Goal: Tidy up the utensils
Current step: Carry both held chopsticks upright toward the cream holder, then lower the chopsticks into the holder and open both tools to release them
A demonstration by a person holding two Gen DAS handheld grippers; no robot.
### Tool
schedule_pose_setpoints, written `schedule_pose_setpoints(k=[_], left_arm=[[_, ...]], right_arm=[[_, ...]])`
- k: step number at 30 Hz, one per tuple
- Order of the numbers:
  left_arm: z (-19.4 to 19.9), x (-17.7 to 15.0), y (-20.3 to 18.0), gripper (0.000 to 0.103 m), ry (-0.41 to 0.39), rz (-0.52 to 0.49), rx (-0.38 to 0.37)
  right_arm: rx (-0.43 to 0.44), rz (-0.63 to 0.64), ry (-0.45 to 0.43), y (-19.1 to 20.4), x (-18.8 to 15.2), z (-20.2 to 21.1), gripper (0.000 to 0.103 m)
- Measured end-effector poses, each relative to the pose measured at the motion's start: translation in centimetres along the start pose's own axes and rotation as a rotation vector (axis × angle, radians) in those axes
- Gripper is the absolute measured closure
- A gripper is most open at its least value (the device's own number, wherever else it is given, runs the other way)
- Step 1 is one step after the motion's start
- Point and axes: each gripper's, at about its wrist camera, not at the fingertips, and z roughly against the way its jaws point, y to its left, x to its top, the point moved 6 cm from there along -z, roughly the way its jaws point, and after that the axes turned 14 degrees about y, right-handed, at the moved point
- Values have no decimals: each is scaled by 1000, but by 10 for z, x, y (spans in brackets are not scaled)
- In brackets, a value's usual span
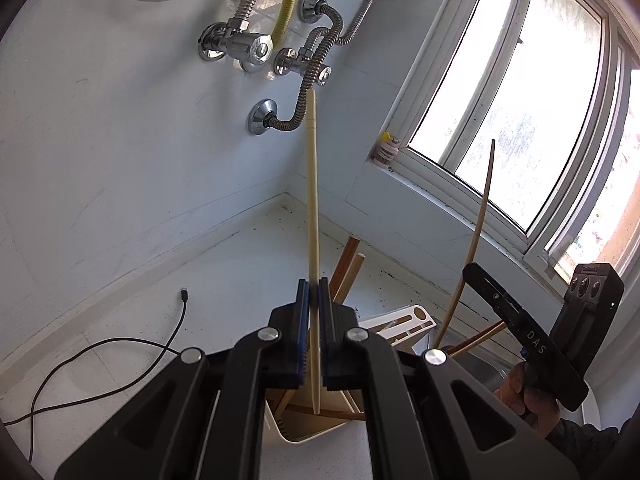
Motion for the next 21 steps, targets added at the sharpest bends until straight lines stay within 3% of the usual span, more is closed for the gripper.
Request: schedule_pose_setpoints(k=[14,17,18,19,21], left_arm=[[-11,-11,7,99,-5,2,6],[-15,-14,10,96,-20,6,43],[-15,-15,10,82,-24,0,62],[-15,-17,9,53,-28,-8,80],[-11,-19,8,25,-67,-17,135]], right_arm=[[-35,23,-6,-9,-19,-12,97],[-44,24,-13,-11,-22,-13,96],[-44,30,-17,-11,-23,-13,96],[-47,37,-27,-11,-23,-12,95],[-43,50,-42,-9,-24,-10,71]])
